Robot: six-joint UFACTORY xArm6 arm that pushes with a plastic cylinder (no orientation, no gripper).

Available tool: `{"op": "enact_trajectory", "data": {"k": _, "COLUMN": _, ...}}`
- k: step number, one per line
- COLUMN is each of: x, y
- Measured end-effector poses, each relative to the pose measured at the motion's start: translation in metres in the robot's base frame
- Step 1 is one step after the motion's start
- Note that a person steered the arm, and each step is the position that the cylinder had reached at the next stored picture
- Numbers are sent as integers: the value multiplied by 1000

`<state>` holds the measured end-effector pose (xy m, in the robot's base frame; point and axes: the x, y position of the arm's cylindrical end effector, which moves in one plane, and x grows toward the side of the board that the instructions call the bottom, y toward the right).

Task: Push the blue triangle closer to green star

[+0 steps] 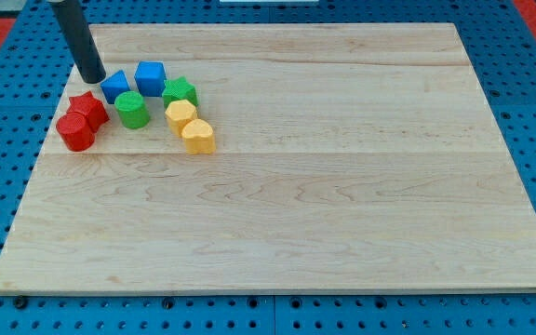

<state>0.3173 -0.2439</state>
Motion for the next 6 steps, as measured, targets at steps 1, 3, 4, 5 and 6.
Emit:
{"op": "enact_trajectory", "data": {"k": 1, "x": 15, "y": -6}}
{"op": "enact_trajectory", "data": {"k": 3, "x": 26, "y": 6}}
{"op": "enact_trajectory", "data": {"k": 4, "x": 13, "y": 54}}
{"op": "enact_trajectory", "data": {"k": 5, "x": 23, "y": 37}}
{"op": "enact_trajectory", "data": {"k": 6, "x": 54, "y": 34}}
